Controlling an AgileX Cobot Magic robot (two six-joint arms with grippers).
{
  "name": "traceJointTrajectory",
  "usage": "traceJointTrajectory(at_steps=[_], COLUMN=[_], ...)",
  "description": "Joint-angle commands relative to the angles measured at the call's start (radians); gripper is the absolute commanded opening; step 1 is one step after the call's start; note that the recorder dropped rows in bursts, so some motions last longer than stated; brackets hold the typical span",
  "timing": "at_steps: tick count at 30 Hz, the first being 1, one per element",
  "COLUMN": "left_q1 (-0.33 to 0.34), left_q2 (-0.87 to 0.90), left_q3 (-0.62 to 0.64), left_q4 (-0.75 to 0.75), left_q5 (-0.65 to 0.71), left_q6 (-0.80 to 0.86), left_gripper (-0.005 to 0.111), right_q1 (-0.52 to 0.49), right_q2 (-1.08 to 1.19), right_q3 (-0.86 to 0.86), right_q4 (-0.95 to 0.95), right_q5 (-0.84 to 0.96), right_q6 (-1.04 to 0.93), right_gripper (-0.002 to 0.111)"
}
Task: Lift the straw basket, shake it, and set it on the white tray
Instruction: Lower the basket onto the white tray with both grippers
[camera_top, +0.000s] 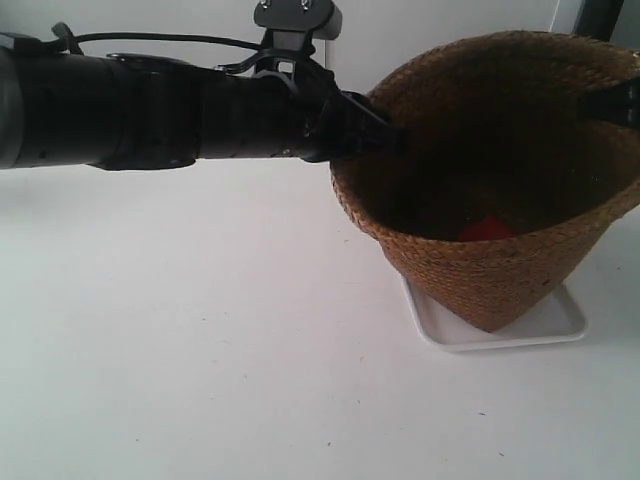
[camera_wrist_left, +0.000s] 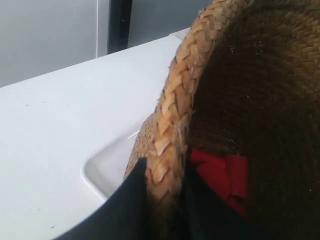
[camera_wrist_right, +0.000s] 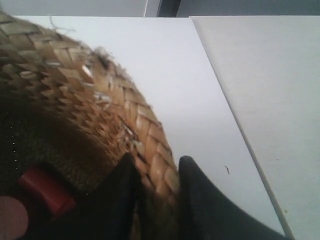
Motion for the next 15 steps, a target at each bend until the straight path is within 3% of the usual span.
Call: traceJointTrajectory(at_steps=[1,4,6,15], left_q1=[0.016,0.016,0.016,0.016], left_q2=[-0.009,-0.009,-0.009,-0.009], left_q3=[-0.004,-0.006,-0.014,-0.045], left_q4=[-0.021,-0.021,-0.021,-0.021], left_q5=[0.007,0.003,0.0,-0.003], left_q6=[0.012,0.01,0.01,0.012], left_gripper=[0.041,0.058,0.064,0.065], right_q1=[-0.024,-0.024,-0.024,-0.024], right_q2=[-0.001,-0.001,-0.001,-0.001], right_q3=[-0.008,-0.008,-0.008,-0.008], right_q4=[-0.03,-0.03,-0.03,-0.033], right_q5=[0.03,0.023,0.015,-0.084], right_q6=[0.003,0.003,0.003,0.003], right_gripper=[0.049,0.069,0.076,0.076])
